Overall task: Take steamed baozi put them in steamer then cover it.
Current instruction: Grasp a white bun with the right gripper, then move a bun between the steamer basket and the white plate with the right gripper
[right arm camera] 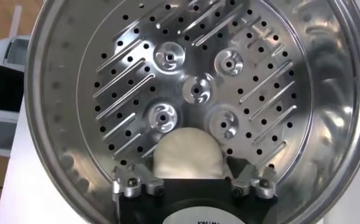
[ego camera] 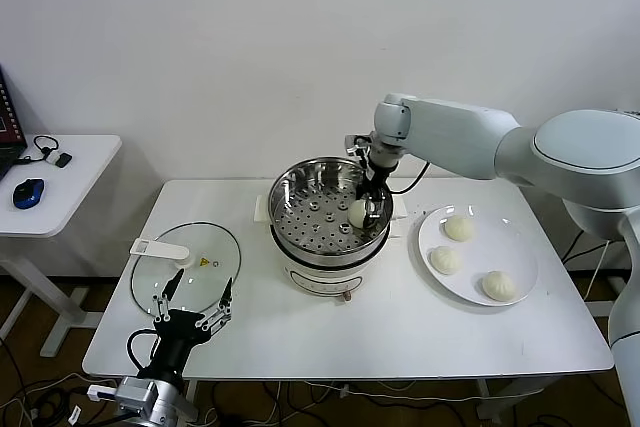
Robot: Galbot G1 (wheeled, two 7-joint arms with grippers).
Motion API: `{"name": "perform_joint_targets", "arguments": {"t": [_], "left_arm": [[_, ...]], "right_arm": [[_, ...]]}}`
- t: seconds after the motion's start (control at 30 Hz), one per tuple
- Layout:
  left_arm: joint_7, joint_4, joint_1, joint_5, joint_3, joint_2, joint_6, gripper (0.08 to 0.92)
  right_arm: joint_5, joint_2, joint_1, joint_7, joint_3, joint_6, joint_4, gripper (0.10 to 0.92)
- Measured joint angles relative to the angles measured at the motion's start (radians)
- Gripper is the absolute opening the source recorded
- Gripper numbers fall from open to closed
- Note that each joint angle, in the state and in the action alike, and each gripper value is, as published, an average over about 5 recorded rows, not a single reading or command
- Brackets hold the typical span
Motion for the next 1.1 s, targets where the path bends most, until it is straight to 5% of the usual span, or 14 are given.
{"name": "perform_joint_targets", "arguments": {"t": [0.17,0.7,1.1], "left_arm": [[0.000,-0.003,0.002,-0.003,-0.005,0.001,0.000,0.823],[-0.001,-0.007,0.010,-0.004,-0.011,0.006,-0.003,0.823],[-0.002,-0.001,-0.002,0.001,-0.004,-0.002,-0.003,0.823]], "right_arm": [[-0.002,-0.001,0.000,0.000,0.006,0.002,-0.002,0.643],[0.026,-0.060,0.180,-0.032,-0.048,0.034,0.093,0.636],[-0.048,-0.252,0.302,-0.059,-0.092,0.100,0.158,0.636]]}}
